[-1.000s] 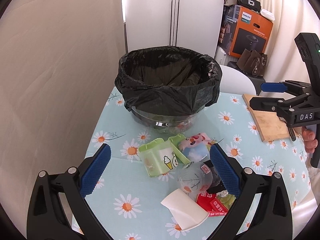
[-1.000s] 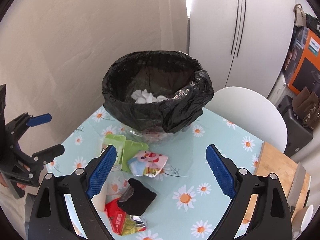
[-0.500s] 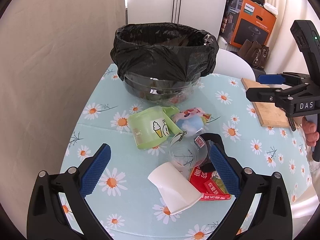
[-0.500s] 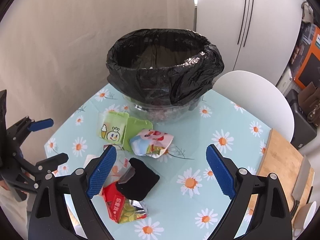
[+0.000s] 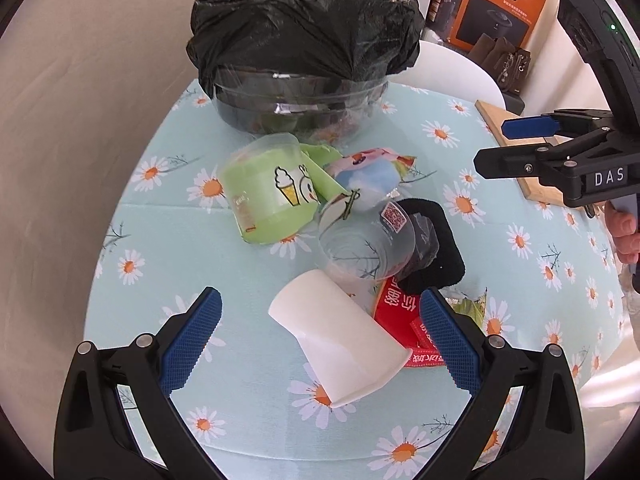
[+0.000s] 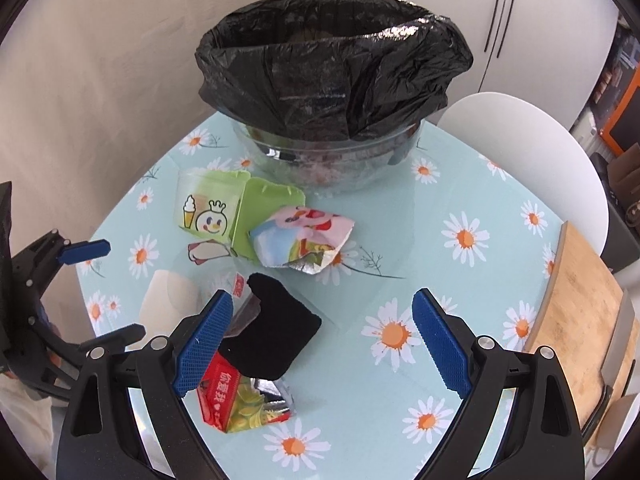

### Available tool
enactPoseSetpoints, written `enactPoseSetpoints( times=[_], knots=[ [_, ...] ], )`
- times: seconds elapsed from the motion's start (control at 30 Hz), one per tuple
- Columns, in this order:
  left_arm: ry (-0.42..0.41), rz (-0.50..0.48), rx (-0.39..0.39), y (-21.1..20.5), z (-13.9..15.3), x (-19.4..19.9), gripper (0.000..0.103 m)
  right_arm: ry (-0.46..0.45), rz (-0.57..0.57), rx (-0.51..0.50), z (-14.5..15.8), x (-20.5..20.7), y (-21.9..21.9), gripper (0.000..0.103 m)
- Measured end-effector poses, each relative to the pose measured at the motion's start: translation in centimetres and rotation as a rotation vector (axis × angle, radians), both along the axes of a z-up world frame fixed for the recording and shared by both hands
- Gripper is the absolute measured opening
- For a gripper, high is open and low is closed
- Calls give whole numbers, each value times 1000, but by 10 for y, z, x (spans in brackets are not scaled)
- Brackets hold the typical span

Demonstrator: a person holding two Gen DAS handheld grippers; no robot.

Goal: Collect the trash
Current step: 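Move both tools back toward the remaining trash on the table, then grasp the black sleeve with the right gripper while the left grasps the white paper cup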

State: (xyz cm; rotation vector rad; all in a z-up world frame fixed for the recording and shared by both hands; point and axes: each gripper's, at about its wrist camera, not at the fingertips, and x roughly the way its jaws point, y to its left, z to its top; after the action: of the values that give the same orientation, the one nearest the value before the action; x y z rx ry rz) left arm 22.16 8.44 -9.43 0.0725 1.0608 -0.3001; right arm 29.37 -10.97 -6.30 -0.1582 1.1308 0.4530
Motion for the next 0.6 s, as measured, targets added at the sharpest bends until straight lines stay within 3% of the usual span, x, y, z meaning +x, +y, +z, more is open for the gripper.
enactPoseSetpoints(
  times=[0.1,0.27,0.6],
  knots=[
    [65,-22,-47,0,-13,3,97,26,8,-16,-10,0,3,87],
    [127,-36,-61,0,-31,5,97,80,21,-27,-28,-1,9,87],
    [235,46,-132,16,-58,5,86,217,20,9,-71,-3,26,87]
  ],
)
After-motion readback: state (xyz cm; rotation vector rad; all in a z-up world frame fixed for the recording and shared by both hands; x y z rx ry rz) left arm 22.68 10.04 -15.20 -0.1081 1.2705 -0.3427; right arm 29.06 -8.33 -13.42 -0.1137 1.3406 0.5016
